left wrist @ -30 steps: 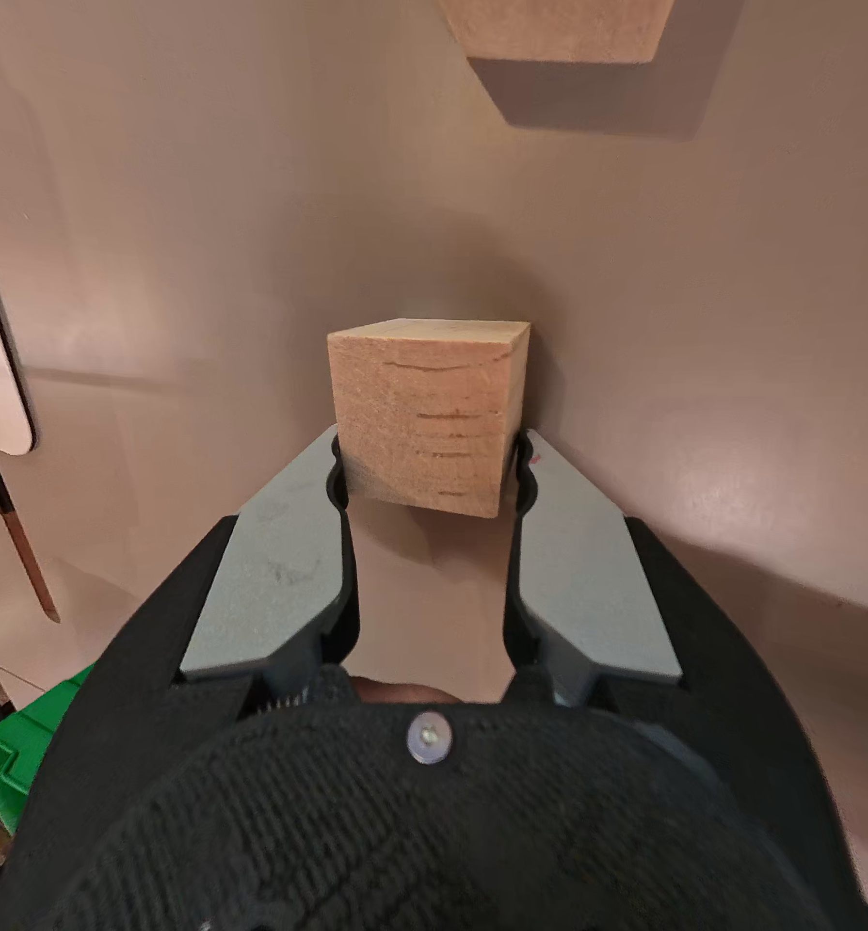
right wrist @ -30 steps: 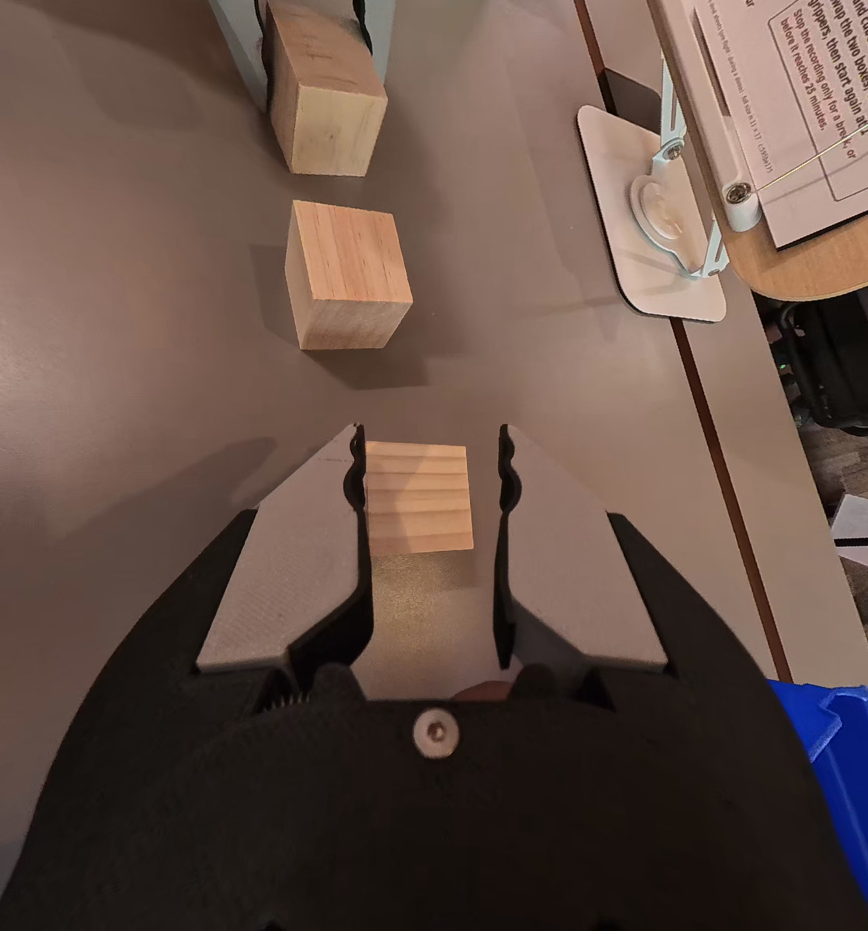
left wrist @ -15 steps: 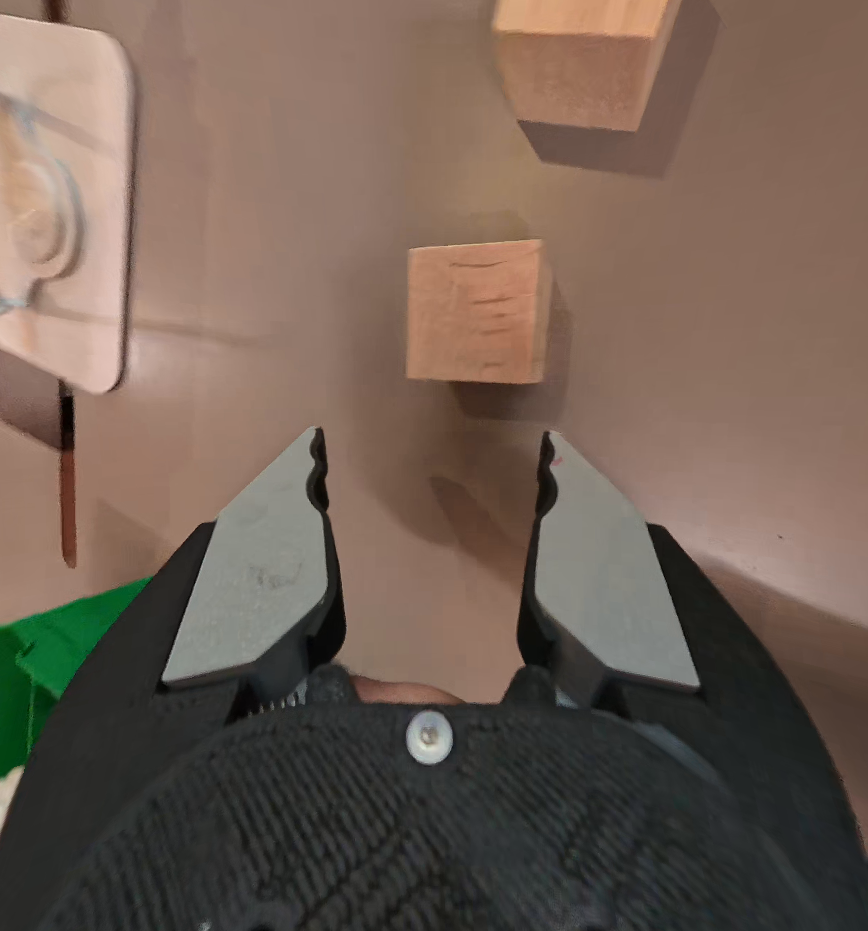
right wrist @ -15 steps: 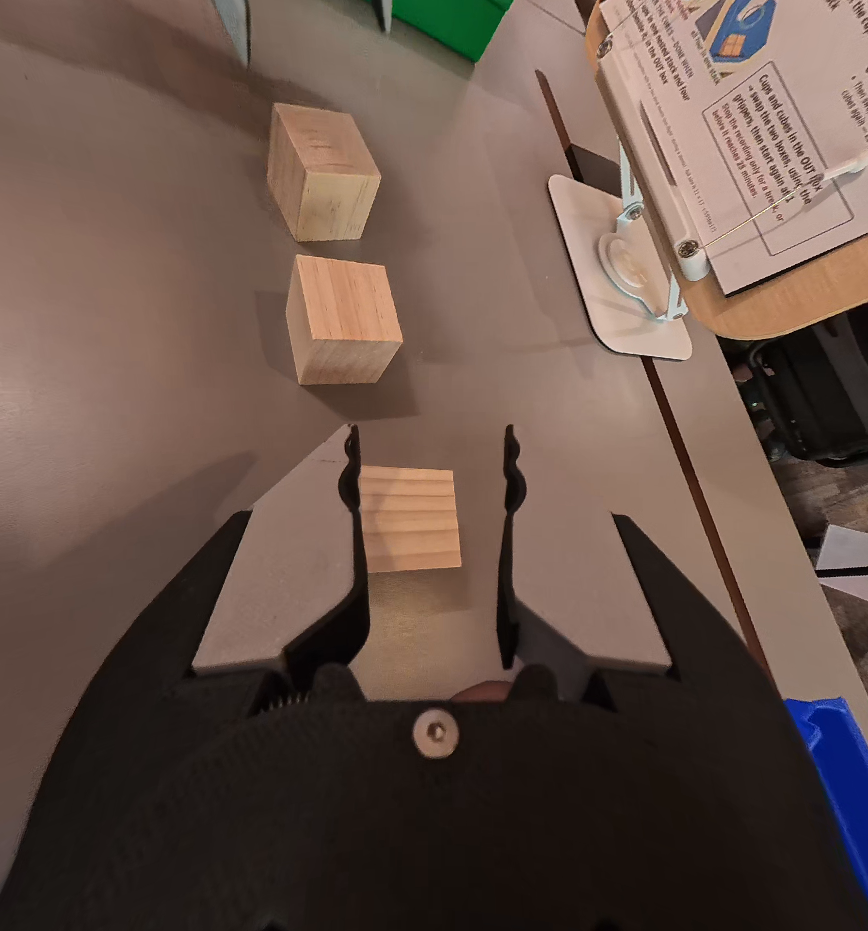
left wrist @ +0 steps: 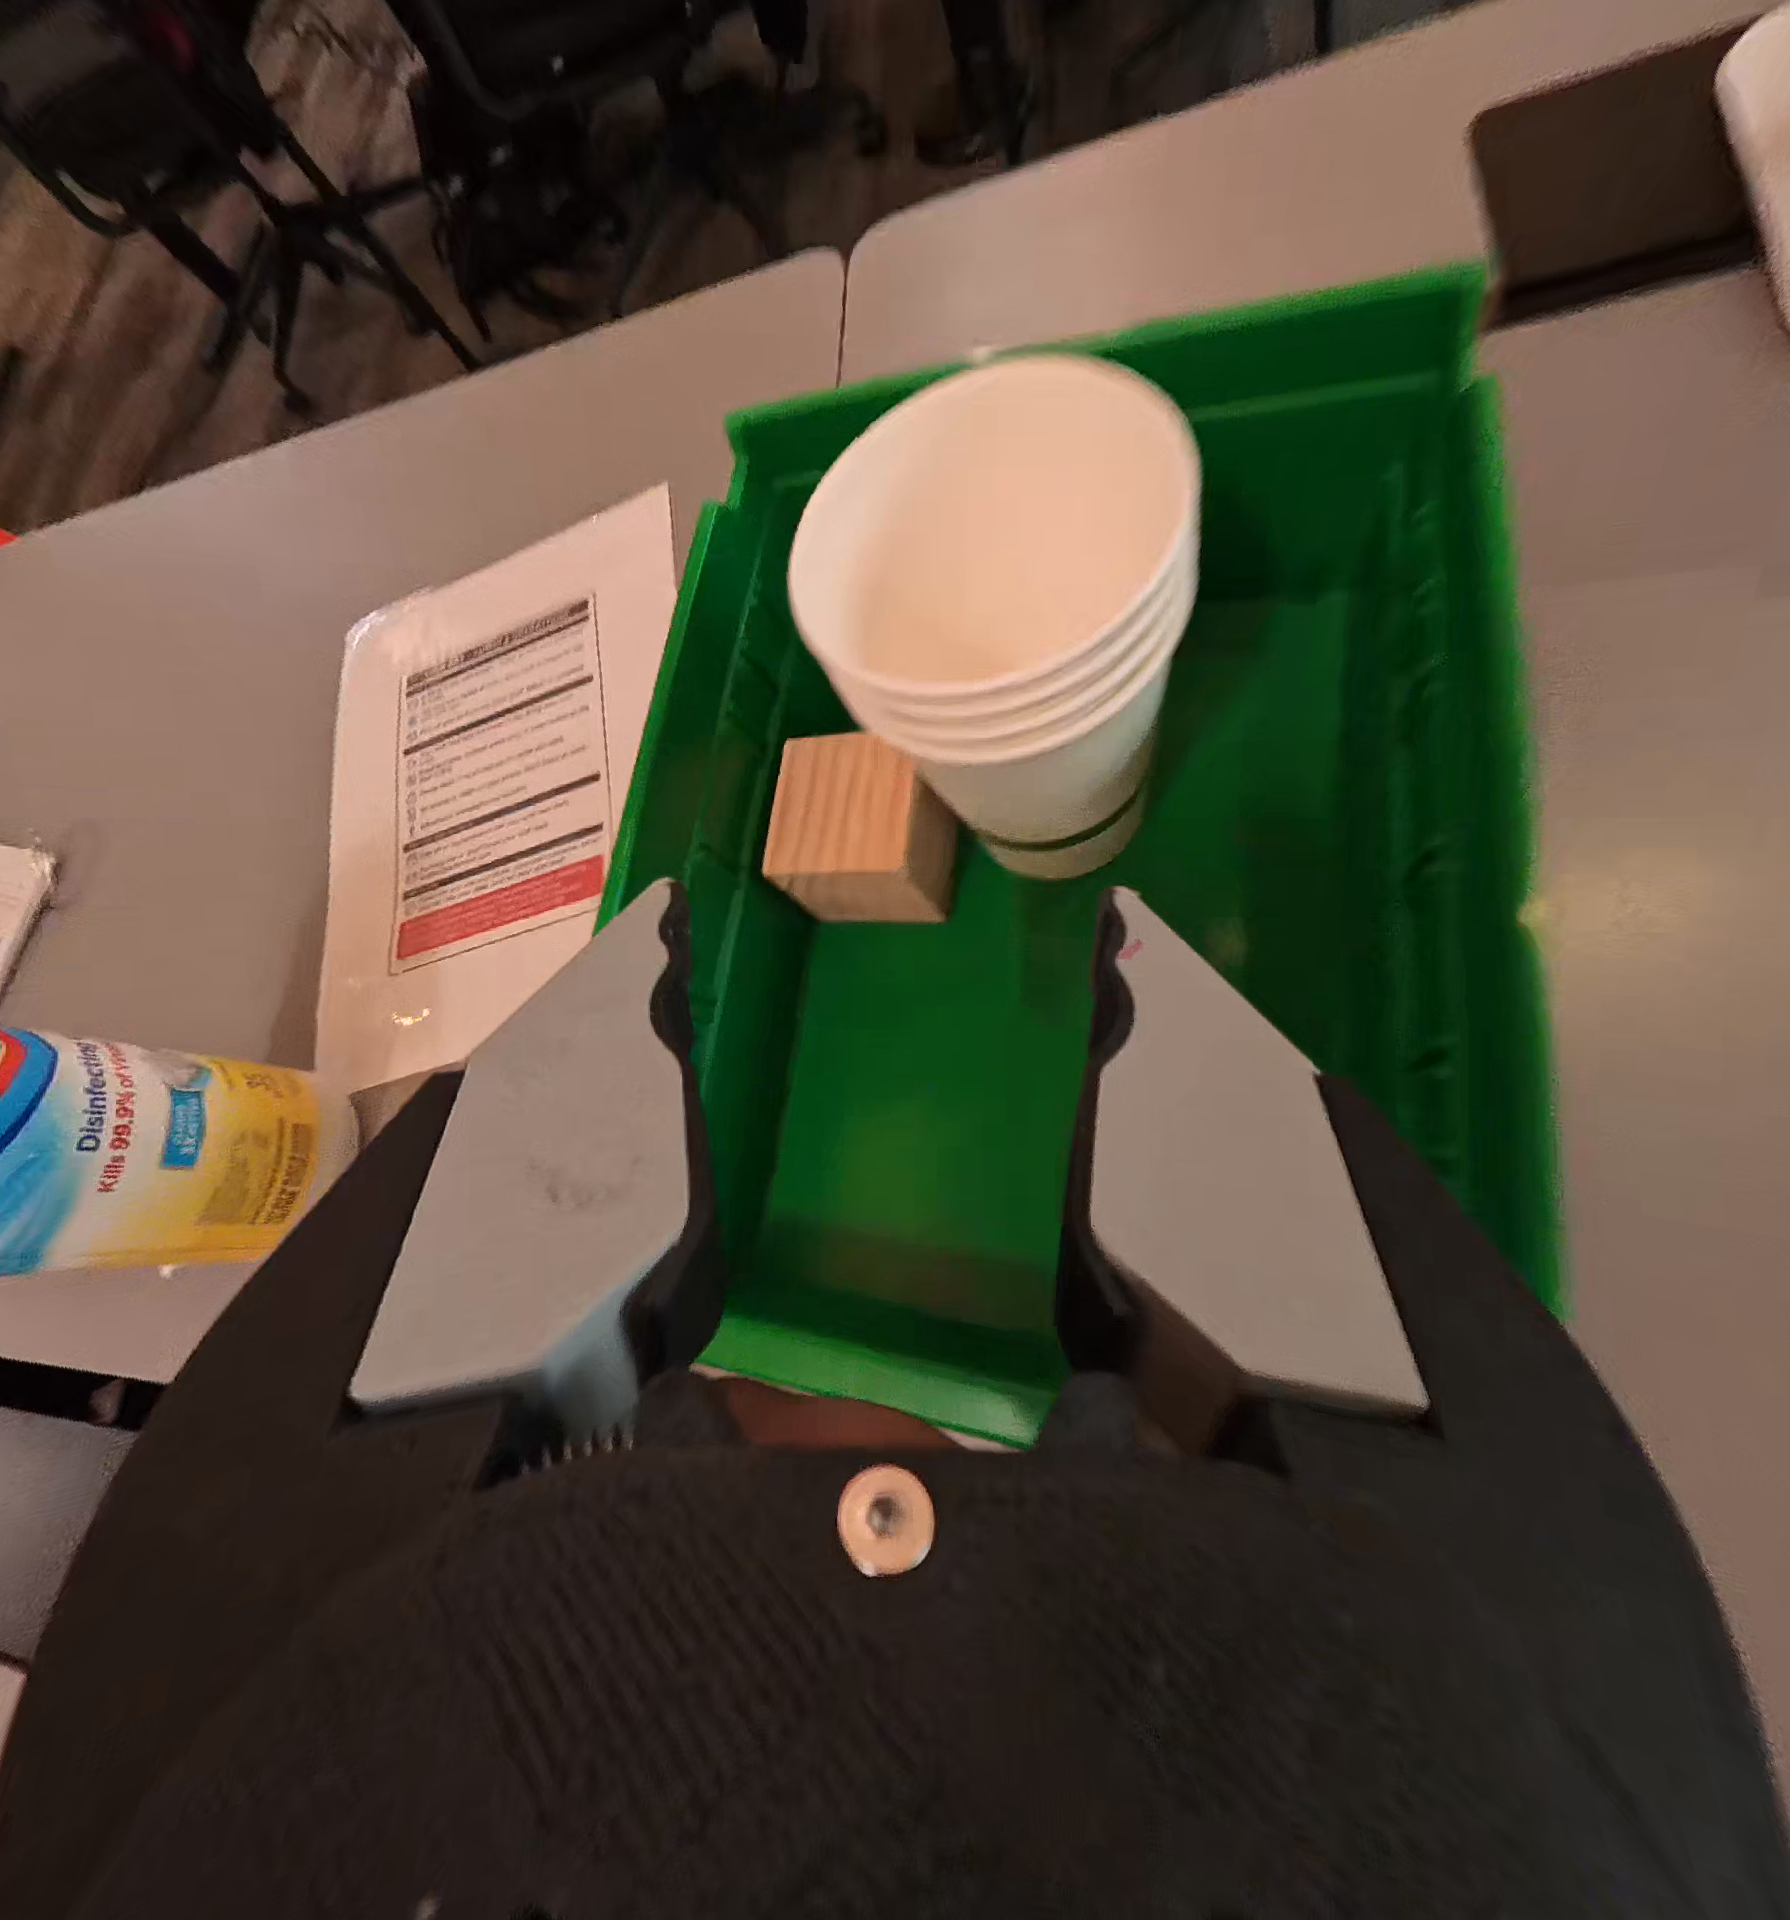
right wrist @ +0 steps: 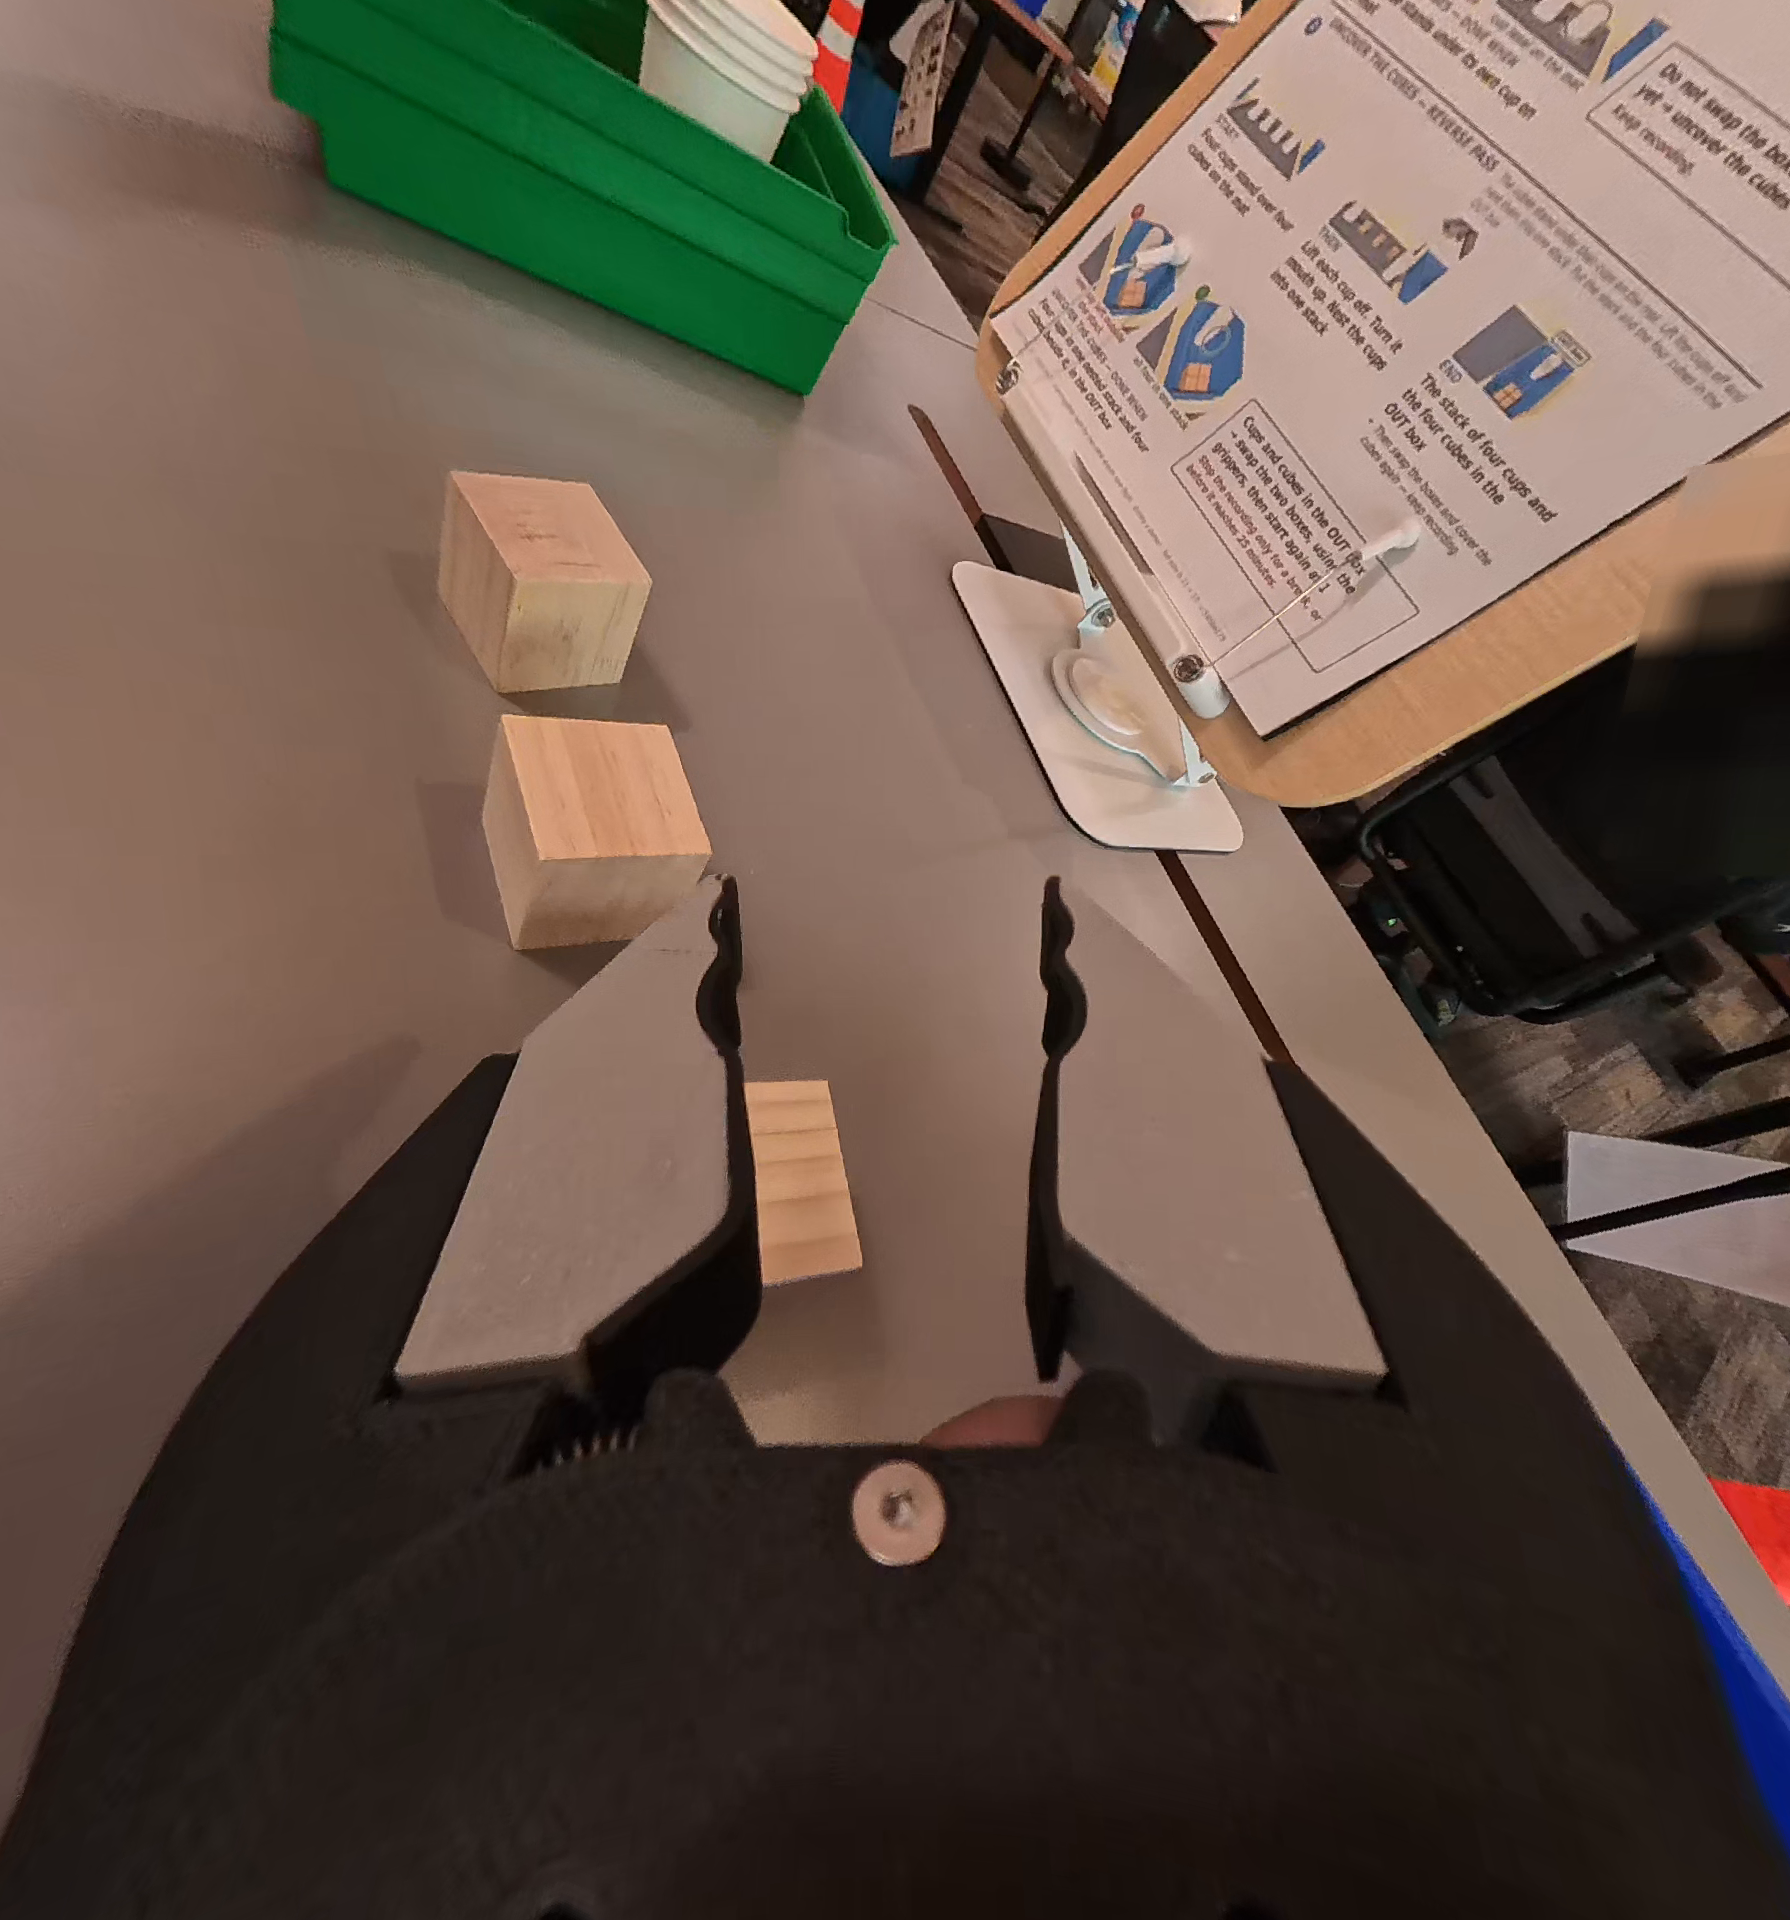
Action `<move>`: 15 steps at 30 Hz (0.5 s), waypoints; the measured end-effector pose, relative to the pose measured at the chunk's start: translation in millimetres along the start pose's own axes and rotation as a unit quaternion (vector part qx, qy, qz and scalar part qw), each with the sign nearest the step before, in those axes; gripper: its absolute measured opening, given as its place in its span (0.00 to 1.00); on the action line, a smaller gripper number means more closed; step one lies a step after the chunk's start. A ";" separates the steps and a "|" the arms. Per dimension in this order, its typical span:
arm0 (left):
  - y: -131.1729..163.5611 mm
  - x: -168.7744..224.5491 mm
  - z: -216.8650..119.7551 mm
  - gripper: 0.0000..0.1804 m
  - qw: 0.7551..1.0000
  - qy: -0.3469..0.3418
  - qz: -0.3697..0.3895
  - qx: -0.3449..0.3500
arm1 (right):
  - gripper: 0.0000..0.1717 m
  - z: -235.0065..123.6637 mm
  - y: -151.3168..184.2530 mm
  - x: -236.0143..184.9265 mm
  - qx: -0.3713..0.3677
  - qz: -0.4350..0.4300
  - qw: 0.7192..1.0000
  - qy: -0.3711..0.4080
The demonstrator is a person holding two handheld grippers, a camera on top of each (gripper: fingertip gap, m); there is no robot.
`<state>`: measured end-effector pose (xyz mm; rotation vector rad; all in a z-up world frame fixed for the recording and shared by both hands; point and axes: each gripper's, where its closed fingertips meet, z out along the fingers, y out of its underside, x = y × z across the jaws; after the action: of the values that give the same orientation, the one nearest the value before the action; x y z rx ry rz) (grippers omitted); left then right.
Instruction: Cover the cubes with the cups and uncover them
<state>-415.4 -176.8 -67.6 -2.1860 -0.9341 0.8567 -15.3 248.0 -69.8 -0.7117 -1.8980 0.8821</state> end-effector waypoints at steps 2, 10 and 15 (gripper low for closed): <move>15.0 -8.9 18.2 0.41 0.998 -0.016 0.054 -0.024 | 0.32 1.5 -2.3 -2.2 0.006 0.001 1.000 -0.004; 46.0 0.5 82.3 0.42 0.972 0.060 0.172 -0.147 | 0.32 11.9 6.2 -11.5 -0.005 0.015 0.999 -0.031; 46.3 -11.4 116.2 0.39 0.971 0.062 0.151 -0.176 | 0.32 17.9 11.7 -16.4 -0.018 0.012 0.999 -0.041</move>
<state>-490.5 -180.4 -168.3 -2.7059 -0.7464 0.7198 -22.8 237.1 -93.2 -0.7306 -1.9868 0.9058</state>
